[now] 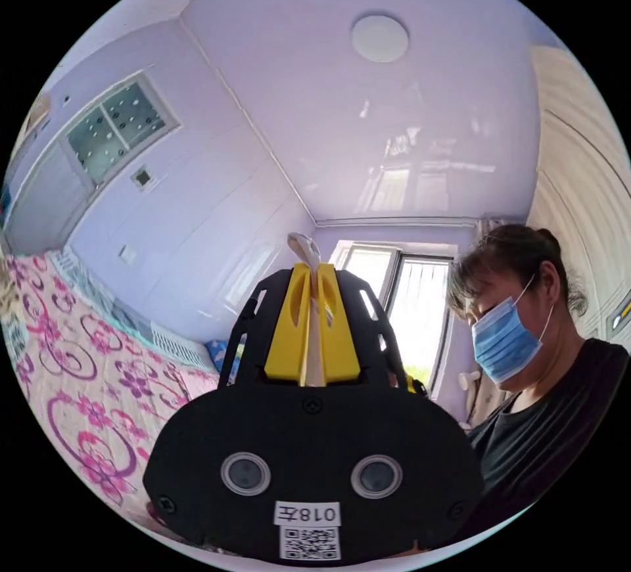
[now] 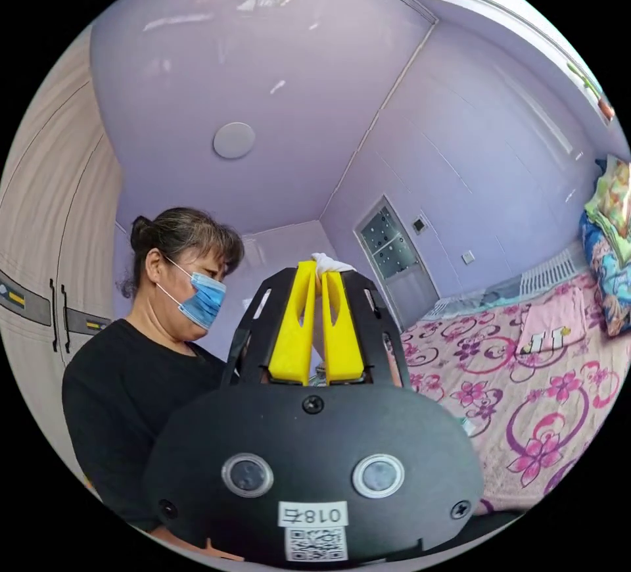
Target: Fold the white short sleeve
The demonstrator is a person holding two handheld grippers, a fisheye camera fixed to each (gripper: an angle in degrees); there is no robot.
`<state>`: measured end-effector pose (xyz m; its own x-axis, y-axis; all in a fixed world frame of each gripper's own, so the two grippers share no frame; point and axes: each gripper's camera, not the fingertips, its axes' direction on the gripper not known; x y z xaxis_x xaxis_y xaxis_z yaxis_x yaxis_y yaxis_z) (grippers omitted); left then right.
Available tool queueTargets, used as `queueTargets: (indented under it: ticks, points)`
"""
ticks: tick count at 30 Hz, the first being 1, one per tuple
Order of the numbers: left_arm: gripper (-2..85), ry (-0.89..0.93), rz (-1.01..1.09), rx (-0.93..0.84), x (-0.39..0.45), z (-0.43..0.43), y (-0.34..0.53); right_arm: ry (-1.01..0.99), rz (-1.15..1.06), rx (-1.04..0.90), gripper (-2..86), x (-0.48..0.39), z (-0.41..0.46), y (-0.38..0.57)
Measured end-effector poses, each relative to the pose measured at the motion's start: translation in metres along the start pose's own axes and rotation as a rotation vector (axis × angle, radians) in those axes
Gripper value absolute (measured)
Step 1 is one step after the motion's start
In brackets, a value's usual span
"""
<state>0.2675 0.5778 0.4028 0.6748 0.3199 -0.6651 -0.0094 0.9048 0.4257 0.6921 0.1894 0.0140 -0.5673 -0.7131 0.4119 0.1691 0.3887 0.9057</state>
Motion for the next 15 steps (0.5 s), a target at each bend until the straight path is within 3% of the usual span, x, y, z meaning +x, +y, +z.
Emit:
queueTargets:
  ticks: [3, 7, 11, 13, 15]
  points:
    - [-1.0, -0.001, 0.144, 0.06, 0.029, 0.018, -0.036, -0.014, -0.109, 0.046, 0.0, -0.018, 0.001, -0.041]
    - [-1.0, -0.065, 0.129, 0.034, -0.002, 0.068, -0.061, 0.104, -0.2, 0.056, 0.0, -0.002, 0.022, -0.093]
    - [-0.9, -0.285, -0.112, -0.163, -0.127, 0.163, -0.051, 0.225, 0.005, 0.012, 0.0, 0.116, 0.067, -0.12]
    - [-0.9, -0.371, -0.204, -0.157, -0.168, 0.19, -0.047, 0.28, 0.087, 0.014, 0.0, 0.17, 0.085, -0.131]
    - [-0.9, -0.439, -0.159, -0.136, -0.17, 0.224, -0.073, 0.336, 0.105, 0.014, 0.0, 0.199, 0.103, -0.153]
